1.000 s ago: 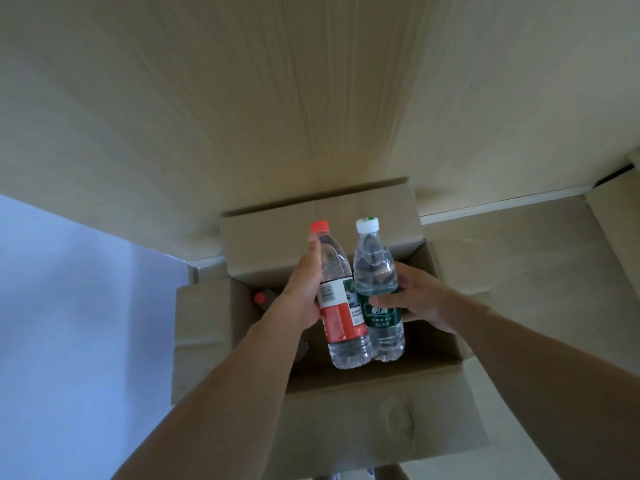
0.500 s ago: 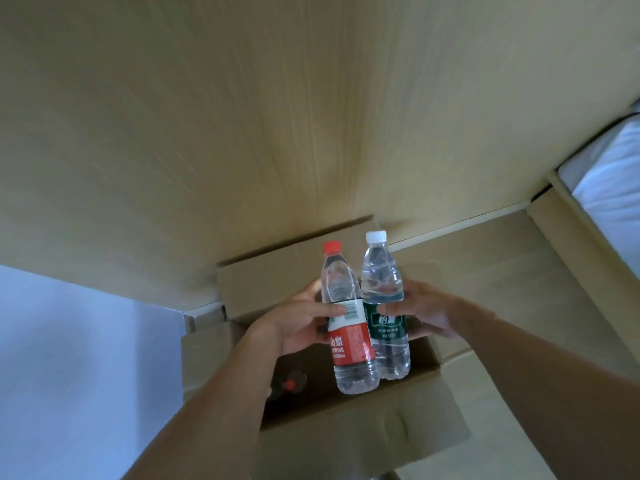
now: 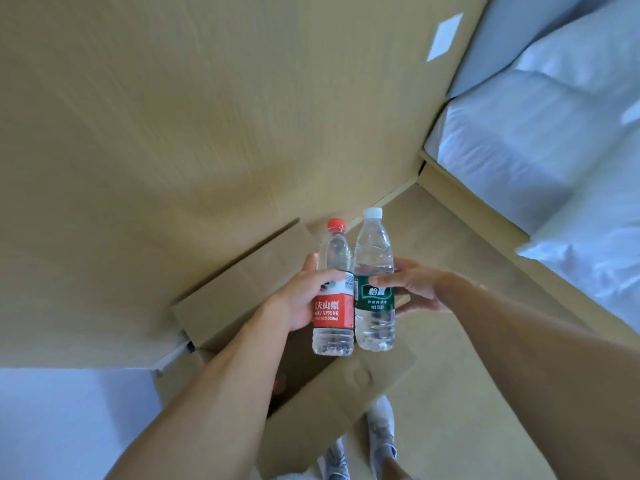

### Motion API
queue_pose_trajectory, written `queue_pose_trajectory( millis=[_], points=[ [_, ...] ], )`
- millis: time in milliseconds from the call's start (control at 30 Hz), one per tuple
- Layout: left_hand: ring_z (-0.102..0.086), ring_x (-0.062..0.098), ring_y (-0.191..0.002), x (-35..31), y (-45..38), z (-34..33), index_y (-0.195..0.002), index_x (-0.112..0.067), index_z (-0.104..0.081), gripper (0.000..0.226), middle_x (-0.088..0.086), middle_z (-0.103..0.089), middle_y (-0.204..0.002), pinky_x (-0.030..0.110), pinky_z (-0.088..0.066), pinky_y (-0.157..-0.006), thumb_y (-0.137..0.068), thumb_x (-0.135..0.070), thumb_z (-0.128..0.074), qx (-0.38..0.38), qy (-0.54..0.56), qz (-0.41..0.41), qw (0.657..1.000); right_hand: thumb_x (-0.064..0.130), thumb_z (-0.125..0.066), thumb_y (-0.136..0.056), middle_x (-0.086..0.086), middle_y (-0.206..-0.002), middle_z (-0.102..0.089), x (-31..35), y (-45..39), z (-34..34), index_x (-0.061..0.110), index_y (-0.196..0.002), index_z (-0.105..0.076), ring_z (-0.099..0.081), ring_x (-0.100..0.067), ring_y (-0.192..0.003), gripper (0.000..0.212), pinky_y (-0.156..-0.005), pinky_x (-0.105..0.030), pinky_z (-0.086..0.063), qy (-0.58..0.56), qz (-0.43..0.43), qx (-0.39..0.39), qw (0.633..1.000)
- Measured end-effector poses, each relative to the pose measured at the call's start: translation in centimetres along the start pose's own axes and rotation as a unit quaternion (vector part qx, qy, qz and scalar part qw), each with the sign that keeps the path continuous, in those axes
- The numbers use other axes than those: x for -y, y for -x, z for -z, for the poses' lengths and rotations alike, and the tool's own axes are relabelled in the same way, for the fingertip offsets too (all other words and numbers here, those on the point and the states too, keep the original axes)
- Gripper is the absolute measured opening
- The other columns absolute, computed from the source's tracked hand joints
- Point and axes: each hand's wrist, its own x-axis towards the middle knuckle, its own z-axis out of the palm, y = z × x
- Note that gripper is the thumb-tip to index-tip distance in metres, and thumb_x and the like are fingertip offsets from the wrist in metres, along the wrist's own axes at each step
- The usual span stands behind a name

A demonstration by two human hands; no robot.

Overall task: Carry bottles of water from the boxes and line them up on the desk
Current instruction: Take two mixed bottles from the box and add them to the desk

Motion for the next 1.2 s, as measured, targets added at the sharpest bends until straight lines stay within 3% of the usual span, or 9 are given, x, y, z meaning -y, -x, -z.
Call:
queue_pose_trajectory(
  millis=[167,300,567,767,933,1100,1200],
  points=[
    [-0.072,0.037,-0.094,-1.0,-0.8,-6.6,-0.134,-0.033,-0.045,0.079,0.024,-0.066,-0.118,0.048,-0.058,-0.076,-0.067,-0.001,-0.072,0.086,-0.039,0.021,0.995,0.017,-0.079,-0.079,-0.005,-0.121,-0.070,-3.3,5.8,4.8,0.022,-0.133,-0.056,-0.064,-0.024,-0.115,0.059,-0.082,-0.050,-0.057,-0.068,0.010,-0.053,0.996],
    [-0.064,0.045,-0.114,-1.0,-1.2,-13.5,-0.141,-0.041,-0.041,0.086,0.024,-0.062,-0.129,0.064,-0.050,-0.096,-0.075,0.000,-0.078,0.137,-0.133,0.028,0.981,0.016,-0.076,-0.083,-0.002,-0.121,-0.071,-7.3,10.9,9.0,0.024,-0.132,-0.058,-0.063,-0.023,-0.116,0.053,-0.088,-0.054,-0.055,-0.121,0.022,-0.100,0.987],
    [-0.063,0.040,-0.114,2.7,-0.7,-29.4,-0.140,-0.027,-0.046,0.074,0.016,-0.062,-0.130,0.067,-0.049,-0.095,-0.078,-0.008,-0.082,0.173,-0.292,0.052,0.939,0.025,-0.083,-0.068,0.002,-0.116,-0.073,-18.5,22.2,16.2,0.030,-0.123,-0.064,-0.064,-0.023,-0.115,0.059,-0.084,-0.050,-0.057,-0.217,0.062,-0.176,0.958],
    [-0.068,0.034,-0.109,8.9,0.3,-42.2,-0.128,-0.028,-0.055,0.056,0.008,-0.068,-0.124,0.064,-0.054,-0.089,-0.081,-0.011,-0.082,0.209,-0.362,0.057,0.907,0.018,-0.078,-0.083,0.003,-0.120,-0.071,-28.3,31.5,20.6,0.032,-0.126,-0.061,-0.063,-0.023,-0.117,0.048,-0.091,-0.054,-0.054,-0.265,0.072,-0.233,0.933],
    [-0.070,0.029,-0.102,14.7,1.7,-53.5,-0.120,-0.035,-0.059,0.049,0.005,-0.072,-0.116,0.056,-0.058,-0.083,-0.082,-0.014,-0.082,0.252,-0.404,0.059,0.877,0.018,-0.080,-0.081,-0.001,-0.120,-0.071,-36.5,40.5,23.6,0.030,-0.126,-0.059,-0.065,-0.027,-0.114,0.052,-0.089,-0.058,-0.055,-0.317,0.087,-0.294,0.898],
    [-0.069,0.030,-0.106,20.2,4.0,-63.9,-0.124,-0.029,-0.056,0.052,0.007,-0.070,-0.119,0.057,-0.058,-0.083,-0.081,-0.015,-0.083,0.315,-0.451,0.060,0.833,0.022,-0.078,-0.083,-0.004,-0.118,-0.072,-44.0,48.9,25.1,0.027,-0.123,-0.063,-0.066,-0.030,-0.112,0.043,-0.091,-0.059,-0.054,-0.367,0.096,-0.355,0.854],
    [-0.070,0.029,-0.102,23.3,5.2,-69.4,-0.124,-0.028,-0.052,0.054,0.006,-0.068,-0.121,0.050,-0.060,-0.073,-0.081,-0.018,-0.083,0.353,-0.476,0.060,0.803,0.021,-0.076,-0.085,-0.004,-0.119,-0.071,-47.8,53.0,25.6,0.028,-0.122,-0.063,-0.065,-0.029,-0.112,0.040,-0.091,-0.058,-0.053,-0.408,0.097,-0.396,0.817]
  ],
)
